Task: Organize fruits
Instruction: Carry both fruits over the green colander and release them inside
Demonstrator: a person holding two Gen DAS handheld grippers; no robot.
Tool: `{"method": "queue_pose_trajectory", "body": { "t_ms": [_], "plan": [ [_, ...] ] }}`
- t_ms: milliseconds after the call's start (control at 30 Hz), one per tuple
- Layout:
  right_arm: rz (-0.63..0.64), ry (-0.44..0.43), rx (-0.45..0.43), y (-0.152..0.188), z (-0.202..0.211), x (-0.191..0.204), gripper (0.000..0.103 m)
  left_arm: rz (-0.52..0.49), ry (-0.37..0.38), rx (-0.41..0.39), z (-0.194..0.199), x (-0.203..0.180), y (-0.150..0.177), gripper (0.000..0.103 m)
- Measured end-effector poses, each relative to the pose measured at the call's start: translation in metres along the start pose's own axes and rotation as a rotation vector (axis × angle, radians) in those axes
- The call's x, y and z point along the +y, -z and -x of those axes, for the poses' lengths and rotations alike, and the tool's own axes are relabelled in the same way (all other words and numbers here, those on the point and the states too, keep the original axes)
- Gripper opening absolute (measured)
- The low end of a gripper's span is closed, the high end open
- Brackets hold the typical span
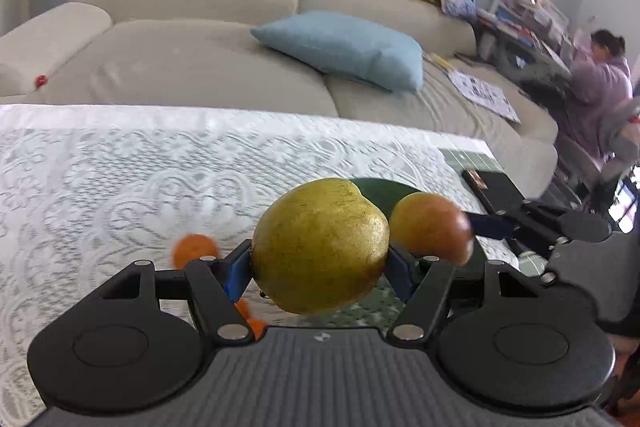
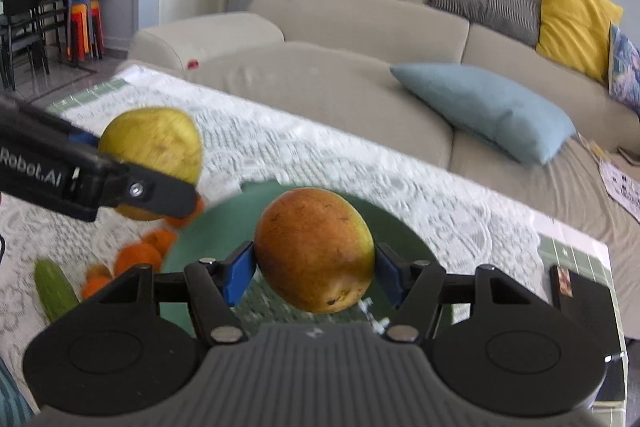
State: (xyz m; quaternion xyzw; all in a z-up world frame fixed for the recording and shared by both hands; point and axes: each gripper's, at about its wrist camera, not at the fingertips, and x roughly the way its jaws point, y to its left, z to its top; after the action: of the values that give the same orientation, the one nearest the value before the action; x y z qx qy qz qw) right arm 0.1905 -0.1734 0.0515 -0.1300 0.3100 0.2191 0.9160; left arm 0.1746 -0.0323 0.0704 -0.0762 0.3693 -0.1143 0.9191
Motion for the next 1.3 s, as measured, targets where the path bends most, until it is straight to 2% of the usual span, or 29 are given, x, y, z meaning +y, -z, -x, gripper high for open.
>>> {"method": "queue_pose_trajectory", "body": {
  "t_ms": [233, 500, 667, 867, 1167, 1300],
  "plan": [
    [0.007, -0.014, 0.1, 0.01, -0.021, -0.009, 0.062, -0.065, 0.034, 0.062, -0.025, -0.023, -0.002, 0.077],
    [0.026, -0.046, 0.181, 0.017, -0.039, -0.015, 0.062, -0.072, 0.028, 0.142, -0.052, -0.02, -0.002, 0.077],
    [0.041, -0.065, 0.229, 0.021, -0.047, -0.015, 0.062, -0.127, 0.013, 0.189, -0.066, -0.03, -0.001, 0.077],
    [0.063, -0.068, 0.253, 0.022, -0.051, -0.012, 0.061, -0.19, -0.006, 0.214, -0.074, -0.044, -0.001, 0.077],
    [0.089, -0.037, 0.284, 0.023, -0.052, -0.013, 0.062, -0.231, -0.041, 0.268, -0.087, -0.052, 0.003, 0.078],
    [0.102, -0.035, 0.279, 0.025, -0.049, -0.012, 0.061, -0.227, -0.035, 0.292, -0.09, -0.049, 0.003, 0.078]
  ]
}}
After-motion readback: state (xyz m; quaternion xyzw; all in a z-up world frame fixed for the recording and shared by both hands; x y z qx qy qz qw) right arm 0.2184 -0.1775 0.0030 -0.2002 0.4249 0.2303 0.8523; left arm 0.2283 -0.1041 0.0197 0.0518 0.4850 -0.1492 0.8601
